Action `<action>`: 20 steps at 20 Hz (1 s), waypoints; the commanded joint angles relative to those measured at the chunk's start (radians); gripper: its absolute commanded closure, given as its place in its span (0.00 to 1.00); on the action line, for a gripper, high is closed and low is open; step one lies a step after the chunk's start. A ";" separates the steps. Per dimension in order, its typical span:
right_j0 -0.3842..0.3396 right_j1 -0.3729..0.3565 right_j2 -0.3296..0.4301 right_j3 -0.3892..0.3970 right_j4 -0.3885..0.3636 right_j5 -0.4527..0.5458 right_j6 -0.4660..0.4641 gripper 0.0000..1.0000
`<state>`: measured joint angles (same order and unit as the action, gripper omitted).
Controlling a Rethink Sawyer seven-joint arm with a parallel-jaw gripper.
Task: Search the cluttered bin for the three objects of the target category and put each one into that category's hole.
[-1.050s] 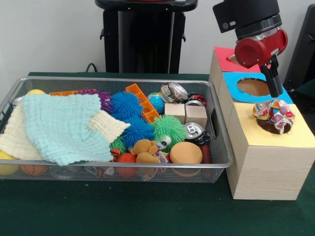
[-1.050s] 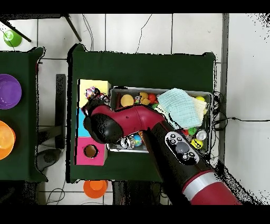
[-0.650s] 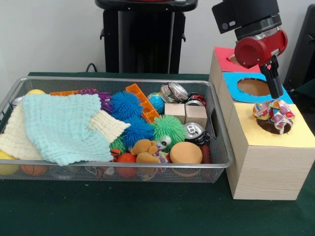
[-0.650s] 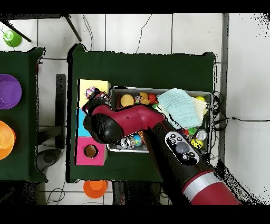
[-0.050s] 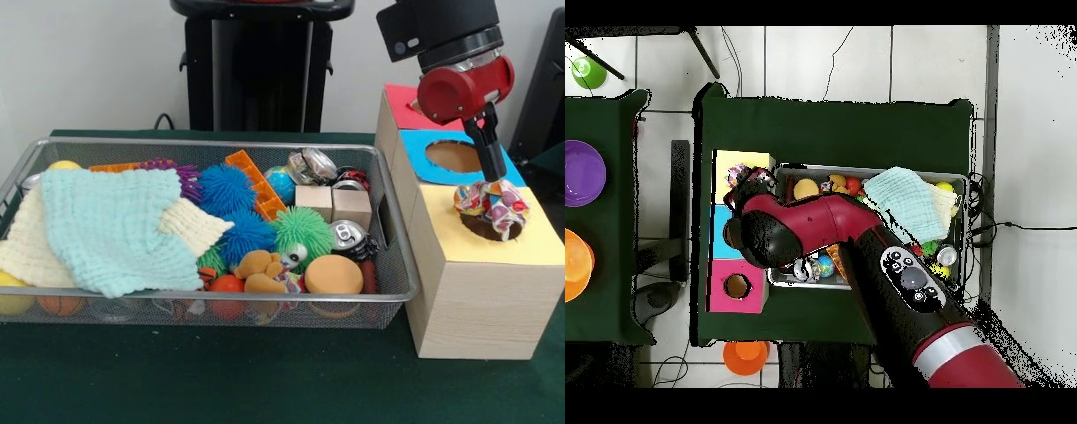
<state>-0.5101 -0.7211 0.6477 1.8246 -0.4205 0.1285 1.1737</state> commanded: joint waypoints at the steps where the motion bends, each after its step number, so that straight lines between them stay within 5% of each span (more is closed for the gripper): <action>1: 0.010 0.049 -0.067 -0.049 -0.053 0.001 0.106 1.00; 20: 0.034 0.130 -0.088 -0.069 -0.048 0.024 0.099 1.00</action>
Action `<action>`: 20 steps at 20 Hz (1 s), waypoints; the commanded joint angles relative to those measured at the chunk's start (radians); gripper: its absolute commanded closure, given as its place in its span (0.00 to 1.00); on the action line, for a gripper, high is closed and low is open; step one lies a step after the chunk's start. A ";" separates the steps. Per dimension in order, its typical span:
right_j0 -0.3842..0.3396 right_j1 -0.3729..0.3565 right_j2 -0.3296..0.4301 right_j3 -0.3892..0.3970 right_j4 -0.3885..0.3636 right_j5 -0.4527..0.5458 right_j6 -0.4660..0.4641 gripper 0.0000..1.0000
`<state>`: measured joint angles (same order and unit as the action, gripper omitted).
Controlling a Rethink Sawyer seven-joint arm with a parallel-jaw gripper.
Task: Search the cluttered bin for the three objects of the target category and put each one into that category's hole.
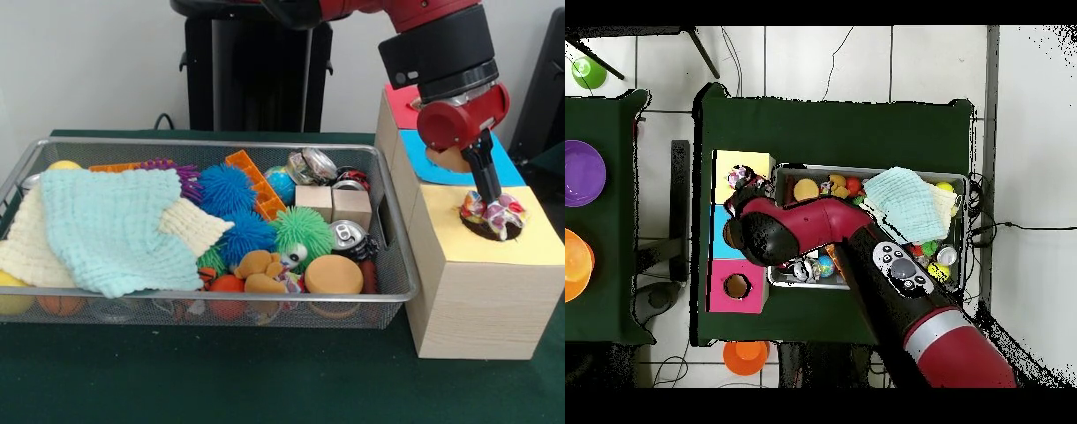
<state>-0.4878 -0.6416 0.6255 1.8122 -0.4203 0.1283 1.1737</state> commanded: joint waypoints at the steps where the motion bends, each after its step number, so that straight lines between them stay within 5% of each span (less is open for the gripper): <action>1: 0.013 0.053 -0.067 -0.059 -0.048 0.022 0.099 1.00; 20: 0.052 0.136 -0.128 -0.128 -0.071 -0.011 0.092 1.00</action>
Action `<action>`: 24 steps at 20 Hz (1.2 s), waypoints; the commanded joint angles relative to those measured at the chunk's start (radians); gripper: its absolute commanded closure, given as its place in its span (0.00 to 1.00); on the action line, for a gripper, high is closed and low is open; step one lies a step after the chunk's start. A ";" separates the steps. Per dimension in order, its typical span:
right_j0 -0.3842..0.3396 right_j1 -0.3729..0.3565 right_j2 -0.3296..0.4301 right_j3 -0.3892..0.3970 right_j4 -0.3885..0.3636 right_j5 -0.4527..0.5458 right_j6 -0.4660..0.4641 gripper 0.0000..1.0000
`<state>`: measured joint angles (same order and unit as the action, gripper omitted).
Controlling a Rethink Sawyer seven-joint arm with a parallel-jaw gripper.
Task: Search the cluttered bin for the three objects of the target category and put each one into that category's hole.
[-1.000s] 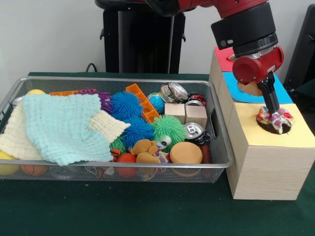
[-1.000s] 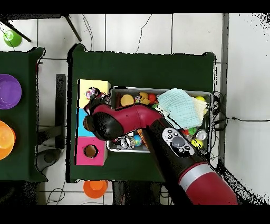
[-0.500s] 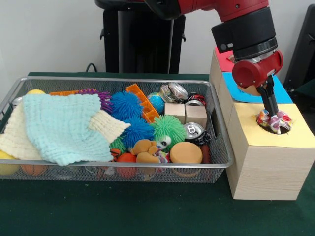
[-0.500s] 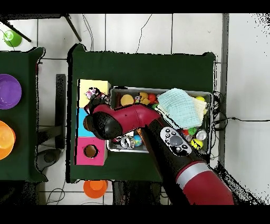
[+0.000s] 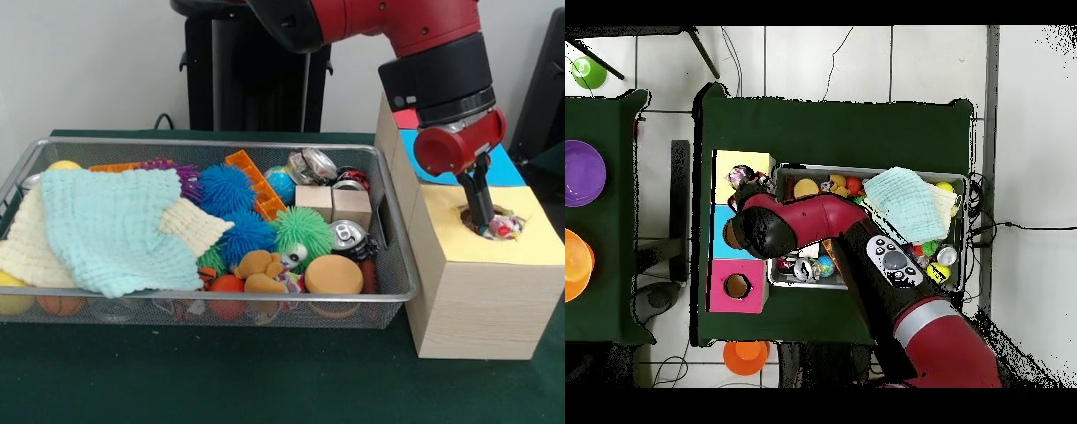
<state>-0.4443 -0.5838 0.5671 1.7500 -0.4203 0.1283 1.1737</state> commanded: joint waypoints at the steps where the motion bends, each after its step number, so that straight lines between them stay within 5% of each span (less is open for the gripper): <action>1: 0.008 0.081 -0.069 -0.065 -0.070 -0.009 0.091 1.00; 15: -0.015 -0.017 -0.021 -0.003 -0.015 0.053 0.104 1.00; 24: -0.113 -0.126 0.104 0.075 0.062 0.173 0.072 1.00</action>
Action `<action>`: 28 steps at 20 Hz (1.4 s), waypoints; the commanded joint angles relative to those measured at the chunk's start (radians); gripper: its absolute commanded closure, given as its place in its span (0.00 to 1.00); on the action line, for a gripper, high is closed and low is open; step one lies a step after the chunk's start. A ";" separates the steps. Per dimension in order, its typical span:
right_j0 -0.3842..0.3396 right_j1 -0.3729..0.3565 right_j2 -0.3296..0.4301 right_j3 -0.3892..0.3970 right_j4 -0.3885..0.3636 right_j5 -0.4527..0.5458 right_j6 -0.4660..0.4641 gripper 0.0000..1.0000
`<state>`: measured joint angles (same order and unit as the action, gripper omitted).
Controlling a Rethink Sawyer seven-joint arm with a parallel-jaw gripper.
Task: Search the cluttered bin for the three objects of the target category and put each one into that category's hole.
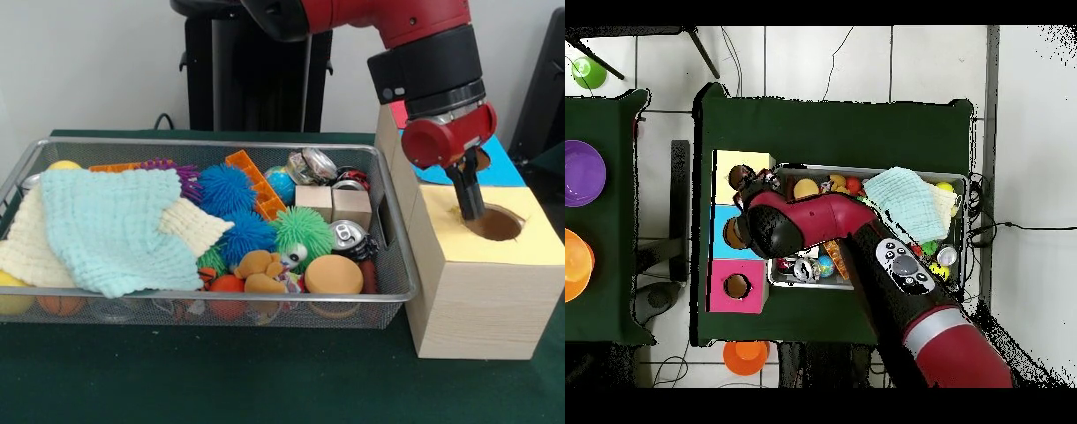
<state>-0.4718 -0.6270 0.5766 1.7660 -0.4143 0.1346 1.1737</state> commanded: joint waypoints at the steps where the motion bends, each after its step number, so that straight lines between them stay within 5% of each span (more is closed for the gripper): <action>1: -0.093 -0.090 0.105 0.065 0.062 0.173 0.072 1.00; 5: -0.111 -0.126 0.103 0.062 0.080 0.276 0.029 1.00; 10: -0.074 -0.144 -0.036 -0.047 0.015 0.470 -0.040 1.00; 14: -0.086 -0.141 -0.071 -0.100 -0.043 0.500 -0.047 1.00; 28: -0.195 -0.062 0.005 -0.172 -0.079 0.530 -0.110 1.00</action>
<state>-0.6232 -0.7434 0.5777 1.6649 -0.4446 0.5633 1.1737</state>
